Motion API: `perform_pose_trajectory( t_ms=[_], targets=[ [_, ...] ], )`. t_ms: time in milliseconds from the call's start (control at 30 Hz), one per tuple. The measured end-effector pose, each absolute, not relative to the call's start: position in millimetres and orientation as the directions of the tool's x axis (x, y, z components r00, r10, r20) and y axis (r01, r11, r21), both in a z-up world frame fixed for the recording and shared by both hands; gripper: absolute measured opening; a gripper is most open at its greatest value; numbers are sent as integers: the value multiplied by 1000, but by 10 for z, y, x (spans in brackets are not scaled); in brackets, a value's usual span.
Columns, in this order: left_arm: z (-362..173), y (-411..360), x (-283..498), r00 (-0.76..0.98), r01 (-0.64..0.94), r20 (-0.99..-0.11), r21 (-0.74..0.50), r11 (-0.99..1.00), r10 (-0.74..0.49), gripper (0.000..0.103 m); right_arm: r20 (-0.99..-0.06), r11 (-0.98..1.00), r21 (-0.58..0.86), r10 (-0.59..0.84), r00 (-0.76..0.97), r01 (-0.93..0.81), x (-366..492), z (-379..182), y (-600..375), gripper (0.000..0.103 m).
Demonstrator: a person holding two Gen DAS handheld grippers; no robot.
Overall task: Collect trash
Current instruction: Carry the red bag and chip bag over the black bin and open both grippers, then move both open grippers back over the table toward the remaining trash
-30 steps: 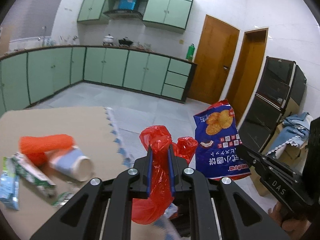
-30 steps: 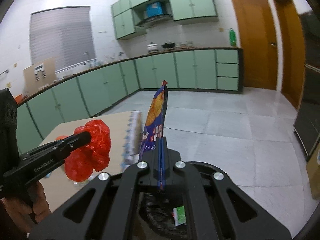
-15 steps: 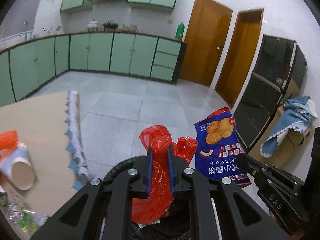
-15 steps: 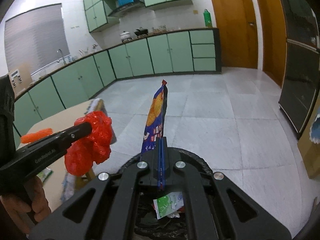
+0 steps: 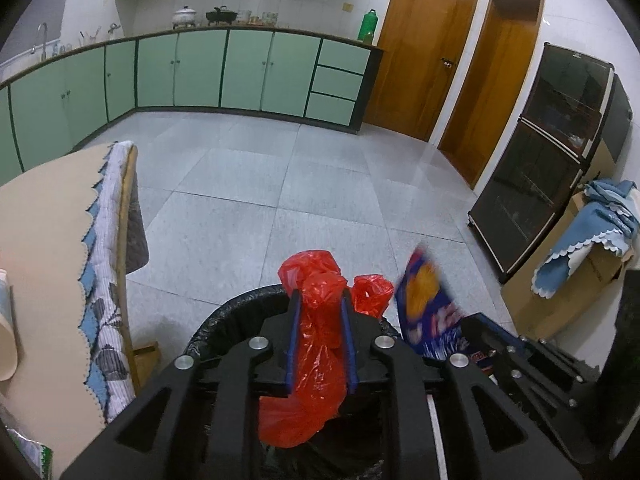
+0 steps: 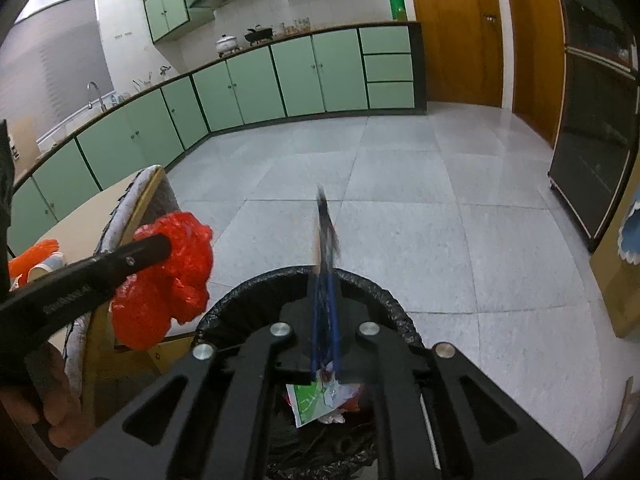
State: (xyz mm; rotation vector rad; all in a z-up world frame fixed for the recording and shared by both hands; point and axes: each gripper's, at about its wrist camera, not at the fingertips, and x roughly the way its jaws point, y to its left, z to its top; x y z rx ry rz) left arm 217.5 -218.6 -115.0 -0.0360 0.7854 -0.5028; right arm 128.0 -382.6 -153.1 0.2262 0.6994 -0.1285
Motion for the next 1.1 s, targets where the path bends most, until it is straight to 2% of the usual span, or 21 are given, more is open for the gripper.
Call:
perform_pose_trajectory(
  t_ms=[67, 100, 167, 267, 367, 433, 500, 533, 600, 700, 900, 1100],
  targets=[
    [-1111, -2170, 2167, 601, 416, -663, -217, 883, -446, 31, -651, 967, 162, -43, 758, 195, 1280, -1520, -3834, 13],
    [-1096, -2156, 2178, 604, 414, -660, -220, 883, -447, 38, -651, 967, 163, -44, 758, 196, 1274, -1514, -3835, 18],
    [-1059, -2127, 2174, 609, 410, -653, -227, 883, -450, 46, -644, 966, 168, -43, 764, 195, 1265, -1491, -3846, 25],
    [-1003, -2082, 2183, 612, 406, -647, -237, 882, -455, 48, -635, 965, 168, -48, 771, 199, 1241, -1434, -3845, 27],
    [-930, -2022, 2164, 619, 404, -633, -250, 880, -464, 50, -621, 964, 169, -57, 782, 204, 1194, -1347, -3860, 34],
    [-823, -1943, 2128, 637, 401, -614, -251, 881, -465, 52, -608, 963, 167, -66, 791, 209, 1146, -1270, -3851, 42],
    [-727, -1863, 2087, 654, 400, -595, -252, 881, -467, 57, -593, 963, 163, -77, 802, 213, 1097, -1192, -3832, 61],
    [-667, -1808, 2060, 667, 398, -582, -248, 883, -465, 59, -580, 964, 155, -89, 810, 217, 1058, -1131, -3799, 64],
    [-547, -1680, 1988, 698, 392, -559, -226, 892, -448, 67, -563, 966, 142, -101, 820, 217, 1012, -1038, -3750, 78],
    [-385, -1402, 1875, 748, 358, -522, -202, 912, -409, 75, -539, 968, 119, -122, 833, 219, 931, -909, -3624, 89],
    [-232, -744, 1592, 828, 253, -477, -148, 956, -293, 80, -506, 979, 132, -67, 860, 154, 809, -708, -3218, 91],
    [-273, -53, 1312, 862, 123, -484, -88, 989, -150, 80, -486, 986, 163, 49, 873, 36, 823, -607, -2619, 91]
  ],
)
